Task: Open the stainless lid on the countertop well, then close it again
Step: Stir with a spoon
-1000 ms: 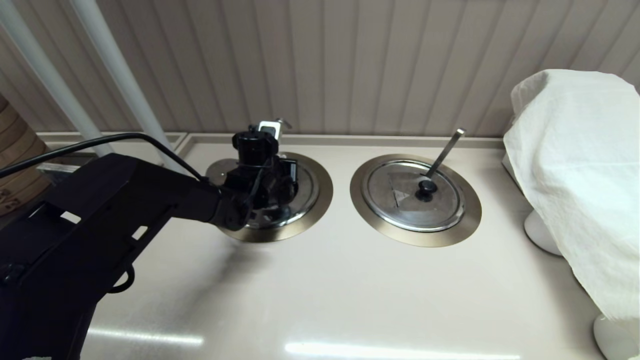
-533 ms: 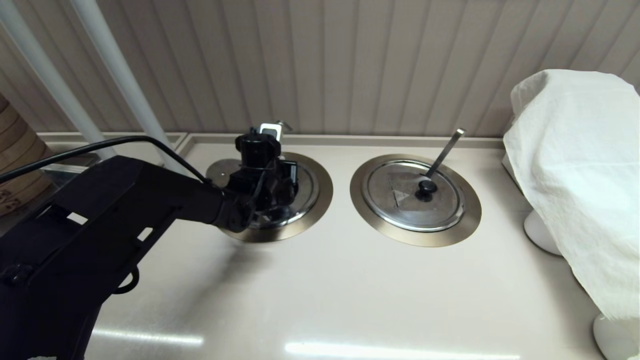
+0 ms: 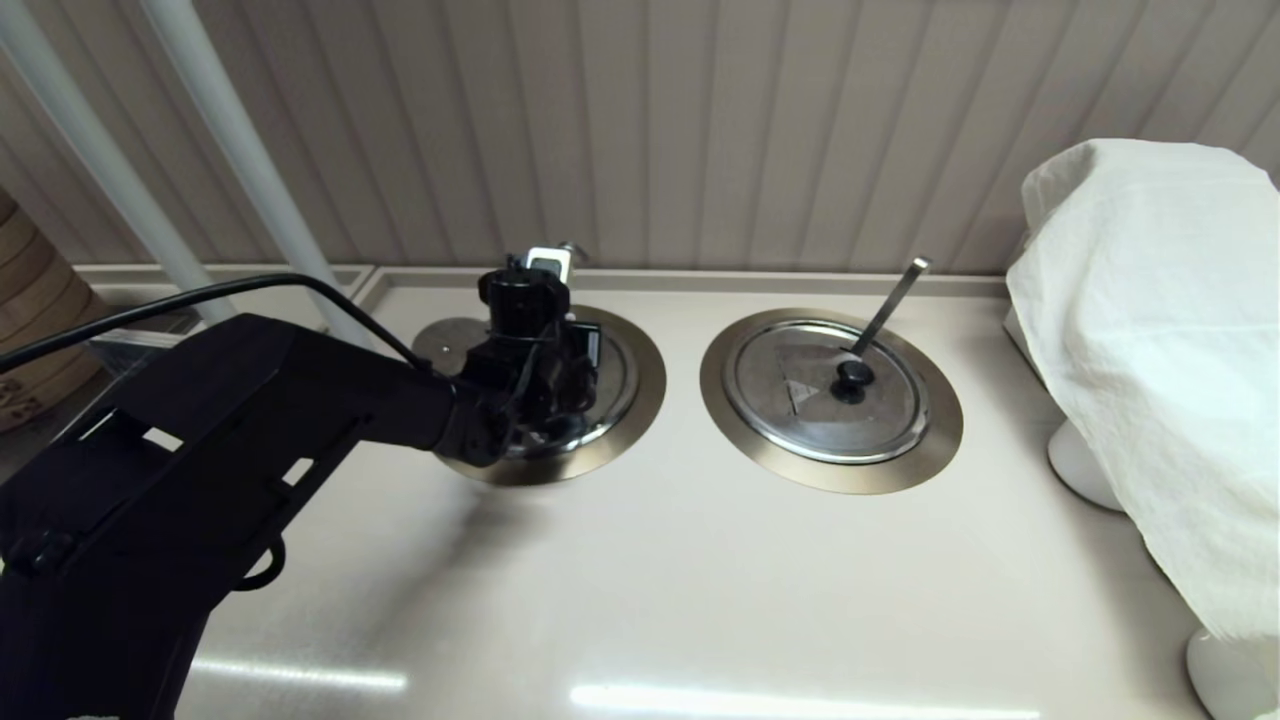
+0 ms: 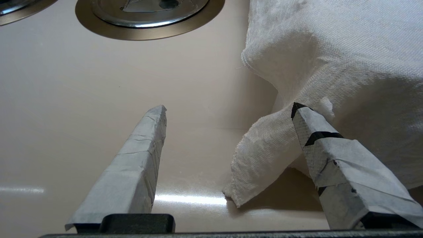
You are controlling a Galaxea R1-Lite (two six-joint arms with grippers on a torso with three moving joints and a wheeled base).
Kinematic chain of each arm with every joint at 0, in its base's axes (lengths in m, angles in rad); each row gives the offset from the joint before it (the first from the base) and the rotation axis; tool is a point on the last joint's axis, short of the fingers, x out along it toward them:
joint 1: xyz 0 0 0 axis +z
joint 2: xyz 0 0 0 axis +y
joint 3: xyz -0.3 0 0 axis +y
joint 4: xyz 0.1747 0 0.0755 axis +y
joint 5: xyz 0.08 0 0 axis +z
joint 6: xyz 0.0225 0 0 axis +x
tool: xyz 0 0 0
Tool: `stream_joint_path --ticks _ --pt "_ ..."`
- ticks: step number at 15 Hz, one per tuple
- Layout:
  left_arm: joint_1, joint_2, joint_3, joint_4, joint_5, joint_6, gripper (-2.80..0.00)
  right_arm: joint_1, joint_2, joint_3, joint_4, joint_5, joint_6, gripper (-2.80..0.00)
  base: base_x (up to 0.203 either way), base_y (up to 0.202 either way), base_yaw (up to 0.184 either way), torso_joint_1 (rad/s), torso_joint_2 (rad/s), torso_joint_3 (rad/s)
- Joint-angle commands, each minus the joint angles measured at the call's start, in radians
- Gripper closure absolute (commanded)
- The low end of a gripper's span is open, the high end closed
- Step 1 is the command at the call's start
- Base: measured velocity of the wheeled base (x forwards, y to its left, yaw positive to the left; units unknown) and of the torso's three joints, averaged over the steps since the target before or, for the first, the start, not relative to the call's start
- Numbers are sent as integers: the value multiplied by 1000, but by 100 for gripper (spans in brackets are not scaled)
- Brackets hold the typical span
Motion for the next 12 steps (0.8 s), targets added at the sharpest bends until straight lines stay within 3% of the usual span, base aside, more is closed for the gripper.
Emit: stream_joint_path --ticks 1,3,11,12 --pt "-4 0 5 -33 1 2 0 0 0 0 0 0 0 -280 0 0 0 0 0 0" --pt "-15 -4 20 -81 0 4 0 0 0 0 0 0 0 -280 0 0 0 0 0 0" --pt "-20 -5 29 -85 0 8 0 0 0 0 0 0 0 -280 0 0 0 0 0 0" --pt "-20 -5 41 -87 1 26 -280 0 0 0 0 0 0 -280 0 0 0 0 0 0"
